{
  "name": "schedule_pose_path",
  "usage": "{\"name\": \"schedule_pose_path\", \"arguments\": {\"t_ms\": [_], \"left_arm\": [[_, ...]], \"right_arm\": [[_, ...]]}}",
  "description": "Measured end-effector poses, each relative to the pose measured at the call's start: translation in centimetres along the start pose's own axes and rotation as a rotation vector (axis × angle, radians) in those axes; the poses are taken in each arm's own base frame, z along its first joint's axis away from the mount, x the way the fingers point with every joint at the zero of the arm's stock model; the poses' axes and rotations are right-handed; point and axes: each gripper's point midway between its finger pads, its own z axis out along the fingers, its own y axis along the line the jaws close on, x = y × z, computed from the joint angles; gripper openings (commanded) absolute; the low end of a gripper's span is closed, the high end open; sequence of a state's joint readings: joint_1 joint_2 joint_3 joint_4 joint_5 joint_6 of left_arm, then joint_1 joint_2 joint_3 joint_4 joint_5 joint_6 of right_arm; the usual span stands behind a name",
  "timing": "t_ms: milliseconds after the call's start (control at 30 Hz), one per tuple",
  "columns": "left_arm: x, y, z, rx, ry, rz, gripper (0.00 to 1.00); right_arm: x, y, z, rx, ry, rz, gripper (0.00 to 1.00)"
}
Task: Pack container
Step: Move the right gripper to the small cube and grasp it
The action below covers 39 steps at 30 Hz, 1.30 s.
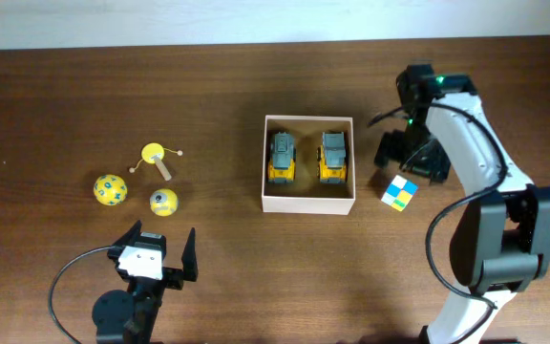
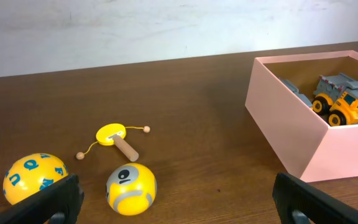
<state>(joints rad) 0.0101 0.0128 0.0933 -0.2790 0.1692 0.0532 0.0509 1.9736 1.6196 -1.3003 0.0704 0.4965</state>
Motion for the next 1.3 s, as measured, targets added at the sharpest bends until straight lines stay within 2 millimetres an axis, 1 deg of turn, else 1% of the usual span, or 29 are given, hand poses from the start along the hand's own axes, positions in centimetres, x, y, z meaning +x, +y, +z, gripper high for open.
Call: {"name": "schedule_pose_path", "arguments": {"t_ms": [67,167,200,367,433,633,967,1133,1300], "left_arm": [[0.0,0.0,0.0,0.0,0.0,0.0,0.99],[0.0,0.0,0.0,0.0,0.0,0.0,0.99],[0.0,0.0,0.0,0.0,0.0,0.0,0.99],[0.0,0.0,0.0,0.0,0.0,0.0,0.99],[0.0,0.0,0.0,0.0,0.0,0.0,0.99],[0.0,0.0,0.0,0.0,0.0,0.0,0.99],[0.0,0.0,0.0,0.0,0.0,0.0,0.99],[0.0,0.0,0.0,0.0,0.0,0.0,0.99],[0.0,0.0,0.0,0.0,0.0,0.0,0.99]], "right_arm": [[-0.1,0.2,1.3,-0.017,-0.002,0.019,0.86],[0.1,-0.2,3.1,-0.025,0.012,0.053,0.85],[0.3,-0.4,3.9,-0.033,0.021,0.069,0.85],[1.2,-1.1,6.3,-0.038,0.054,0.102,0.84],[1.6,-1.2,6.8,-0.038,0.061,0.104,0.83],[1.3,-0.8,7.1,-0.063,0.05,0.085,0.79],[0.0,0.0,7.0,-0.097,-0.003,0.074,0.51],[-0.1,0.0,7.0,-0.098,-0.006,0.048,0.43],[0.0,-0.1,7.0,-0.097,-0.004,0.022,0.39]]}}
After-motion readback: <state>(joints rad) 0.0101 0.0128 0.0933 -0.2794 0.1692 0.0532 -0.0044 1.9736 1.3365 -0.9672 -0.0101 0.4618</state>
